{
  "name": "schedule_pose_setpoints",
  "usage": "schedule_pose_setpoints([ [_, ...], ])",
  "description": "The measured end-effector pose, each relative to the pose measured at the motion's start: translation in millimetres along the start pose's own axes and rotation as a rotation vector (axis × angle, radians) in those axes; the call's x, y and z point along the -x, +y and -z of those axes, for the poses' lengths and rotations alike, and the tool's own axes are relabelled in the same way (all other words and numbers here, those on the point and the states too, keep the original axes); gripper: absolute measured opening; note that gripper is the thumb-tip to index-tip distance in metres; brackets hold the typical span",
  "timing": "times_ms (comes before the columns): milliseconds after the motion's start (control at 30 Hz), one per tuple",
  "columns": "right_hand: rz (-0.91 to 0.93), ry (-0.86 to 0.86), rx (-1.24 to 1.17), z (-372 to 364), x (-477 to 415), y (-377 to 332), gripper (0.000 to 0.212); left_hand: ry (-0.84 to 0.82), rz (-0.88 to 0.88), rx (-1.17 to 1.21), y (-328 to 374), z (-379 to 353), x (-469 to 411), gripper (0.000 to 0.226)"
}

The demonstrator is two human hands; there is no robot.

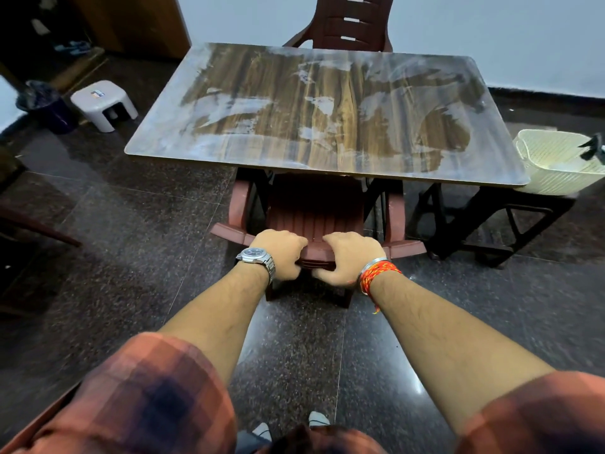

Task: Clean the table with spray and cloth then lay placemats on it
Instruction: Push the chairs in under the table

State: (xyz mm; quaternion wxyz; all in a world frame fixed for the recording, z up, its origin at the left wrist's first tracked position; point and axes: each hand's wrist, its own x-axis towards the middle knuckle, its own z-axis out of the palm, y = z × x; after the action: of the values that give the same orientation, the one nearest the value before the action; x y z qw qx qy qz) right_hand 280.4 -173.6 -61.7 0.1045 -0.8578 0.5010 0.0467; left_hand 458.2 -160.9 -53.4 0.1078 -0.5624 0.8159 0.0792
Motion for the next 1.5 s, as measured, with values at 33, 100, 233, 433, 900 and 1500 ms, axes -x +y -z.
schedule_pose_setpoints([
  [33,0.070,0.021,-0.041,0,-1,-2,0.079,0.034,-0.021,0.028,-3,1,4,0.039],
  [100,0.167,0.075,-0.129,4,-7,-10,0.083,0.116,-0.049,0.096,-14,5,14,0.052],
  [233,0.156,0.227,-0.257,15,-39,-48,0.067,0.197,-0.052,0.173,-63,7,34,0.071],
  [433,0.149,0.254,-0.229,12,-128,-144,0.067,0.338,0.221,0.258,-186,1,64,0.077],
  [900,0.104,0.254,-0.192,49,-356,-385,0.075,0.315,0.454,0.198,-507,24,110,0.079],
  [1500,-0.122,0.327,-0.253,111,-711,-420,0.074,0.238,0.267,0.089,-804,86,-110,0.073],
])
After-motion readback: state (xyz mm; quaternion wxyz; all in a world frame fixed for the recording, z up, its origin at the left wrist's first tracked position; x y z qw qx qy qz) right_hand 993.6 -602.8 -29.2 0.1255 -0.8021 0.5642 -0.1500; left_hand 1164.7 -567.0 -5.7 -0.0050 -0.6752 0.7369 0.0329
